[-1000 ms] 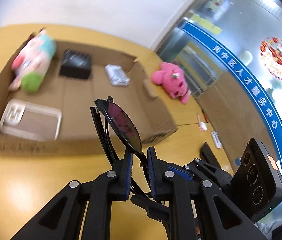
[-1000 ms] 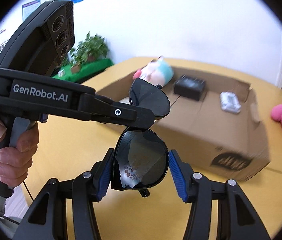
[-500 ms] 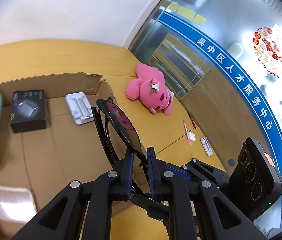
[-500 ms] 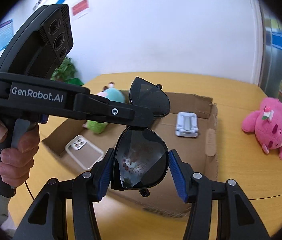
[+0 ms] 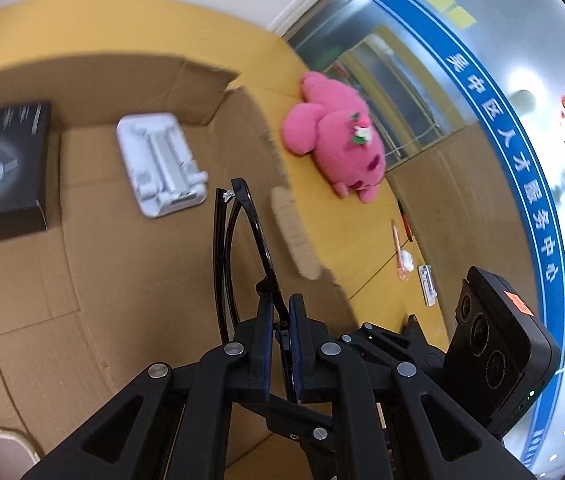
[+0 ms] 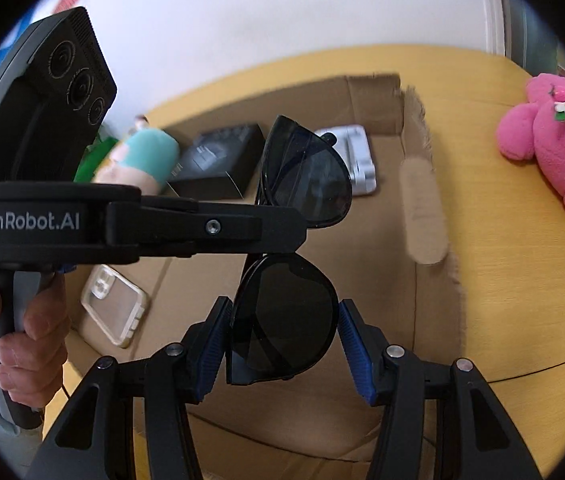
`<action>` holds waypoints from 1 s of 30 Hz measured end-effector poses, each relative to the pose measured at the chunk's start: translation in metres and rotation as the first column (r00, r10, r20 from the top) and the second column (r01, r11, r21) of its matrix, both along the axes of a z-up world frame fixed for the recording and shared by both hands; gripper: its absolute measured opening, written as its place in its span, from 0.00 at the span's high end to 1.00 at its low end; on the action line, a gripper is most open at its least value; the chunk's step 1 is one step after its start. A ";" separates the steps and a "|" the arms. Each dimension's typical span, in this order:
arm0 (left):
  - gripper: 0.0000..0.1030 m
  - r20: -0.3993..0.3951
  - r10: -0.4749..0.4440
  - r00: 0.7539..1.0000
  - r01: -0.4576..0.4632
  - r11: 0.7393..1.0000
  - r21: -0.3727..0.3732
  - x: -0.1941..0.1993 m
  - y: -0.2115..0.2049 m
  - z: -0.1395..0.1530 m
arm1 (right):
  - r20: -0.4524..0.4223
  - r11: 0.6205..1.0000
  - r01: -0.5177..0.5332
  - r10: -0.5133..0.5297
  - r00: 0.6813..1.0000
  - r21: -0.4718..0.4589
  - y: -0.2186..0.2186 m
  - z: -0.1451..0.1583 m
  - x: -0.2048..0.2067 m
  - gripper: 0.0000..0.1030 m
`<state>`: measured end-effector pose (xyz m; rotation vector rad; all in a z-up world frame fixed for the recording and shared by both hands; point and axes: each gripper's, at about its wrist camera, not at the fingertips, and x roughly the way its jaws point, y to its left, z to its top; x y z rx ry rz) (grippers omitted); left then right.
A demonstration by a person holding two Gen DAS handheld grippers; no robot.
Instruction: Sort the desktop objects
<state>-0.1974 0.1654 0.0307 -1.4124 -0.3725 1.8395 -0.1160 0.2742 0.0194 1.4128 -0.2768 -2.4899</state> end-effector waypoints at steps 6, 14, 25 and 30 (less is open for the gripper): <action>0.95 0.089 0.031 0.996 -0.030 0.999 -0.013 -0.009 -0.005 -0.029 | 0.138 1.000 0.005 -0.010 0.990 0.031 -0.011 -0.026 -0.025 0.49; 0.94 0.194 0.065 0.979 -0.060 0.998 -0.037 -0.016 -0.004 -0.061 | 0.246 0.999 0.015 -0.024 0.969 0.041 -0.012 -0.040 -0.032 0.54; 0.67 0.150 0.106 0.983 -0.095 0.992 -0.084 -0.011 -0.013 -0.055 | 0.198 0.995 0.029 -0.048 0.979 0.096 -0.020 -0.031 -0.017 0.45; 0.51 -0.015 0.129 0.992 -0.130 0.987 -0.095 0.010 -0.032 -0.012 | 0.124 0.995 0.012 -0.024 0.992 0.099 -0.030 -0.020 0.003 0.34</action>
